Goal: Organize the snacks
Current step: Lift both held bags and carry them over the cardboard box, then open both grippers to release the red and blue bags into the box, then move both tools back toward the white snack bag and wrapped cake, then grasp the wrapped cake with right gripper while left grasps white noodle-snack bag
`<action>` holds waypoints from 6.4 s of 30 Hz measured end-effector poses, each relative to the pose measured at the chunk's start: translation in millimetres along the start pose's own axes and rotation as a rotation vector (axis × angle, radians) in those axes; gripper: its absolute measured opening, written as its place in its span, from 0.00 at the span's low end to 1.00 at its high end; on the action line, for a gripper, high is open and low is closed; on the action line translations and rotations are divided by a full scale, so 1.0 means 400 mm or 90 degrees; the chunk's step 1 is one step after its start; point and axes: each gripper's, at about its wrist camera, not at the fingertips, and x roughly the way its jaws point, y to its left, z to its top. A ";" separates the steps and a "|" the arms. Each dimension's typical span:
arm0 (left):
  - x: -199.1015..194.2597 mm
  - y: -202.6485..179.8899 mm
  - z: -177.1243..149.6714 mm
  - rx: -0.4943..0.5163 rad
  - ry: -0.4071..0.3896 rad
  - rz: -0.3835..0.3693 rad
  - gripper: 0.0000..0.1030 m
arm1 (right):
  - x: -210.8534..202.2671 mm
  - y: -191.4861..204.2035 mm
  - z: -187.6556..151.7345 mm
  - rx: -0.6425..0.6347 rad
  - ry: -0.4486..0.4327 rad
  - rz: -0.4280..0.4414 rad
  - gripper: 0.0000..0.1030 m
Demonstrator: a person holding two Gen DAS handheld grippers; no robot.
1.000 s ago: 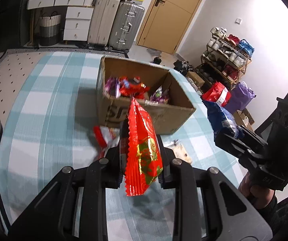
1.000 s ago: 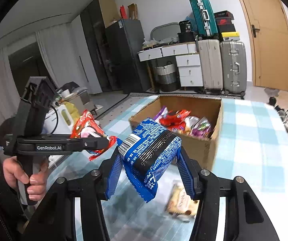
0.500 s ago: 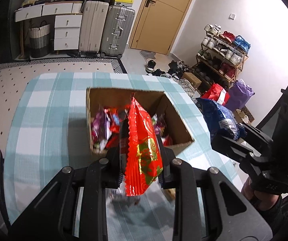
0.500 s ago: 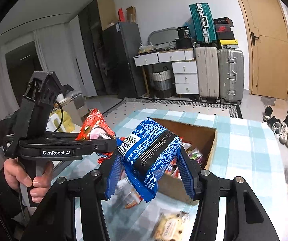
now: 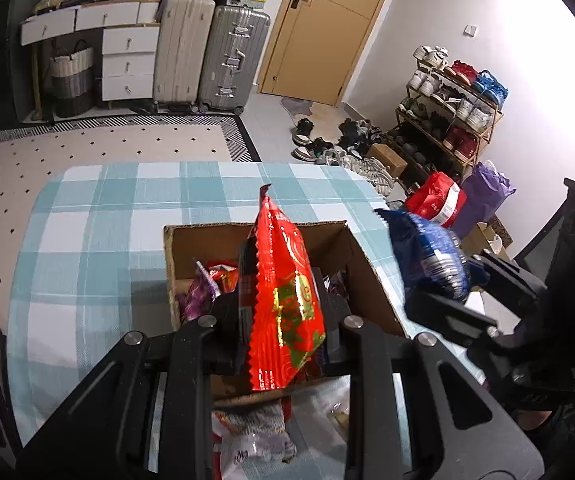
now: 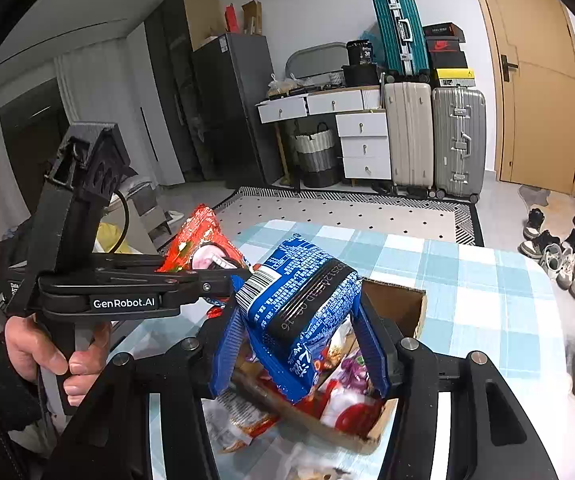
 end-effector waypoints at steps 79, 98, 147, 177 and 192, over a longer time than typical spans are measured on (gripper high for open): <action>-0.299 -0.089 -0.361 0.000 -0.138 0.194 0.99 | -0.268 0.096 -0.209 0.019 -0.080 -0.103 0.99; -0.167 -0.058 -0.495 -0.011 -0.099 0.206 0.99 | -0.185 0.074 -0.329 0.042 -0.015 -0.097 0.99; 0.003 0.039 -0.618 -0.060 0.010 0.175 0.99 | 0.144 0.002 -0.464 0.017 0.205 -0.173 0.57; 0.024 0.065 -0.564 -0.077 0.032 0.166 0.99 | 0.041 -0.037 -0.461 0.119 0.140 -0.075 0.56; 0.116 0.085 -0.467 -0.077 0.068 0.134 0.99 | 0.017 -0.059 -0.472 0.156 0.125 -0.035 0.56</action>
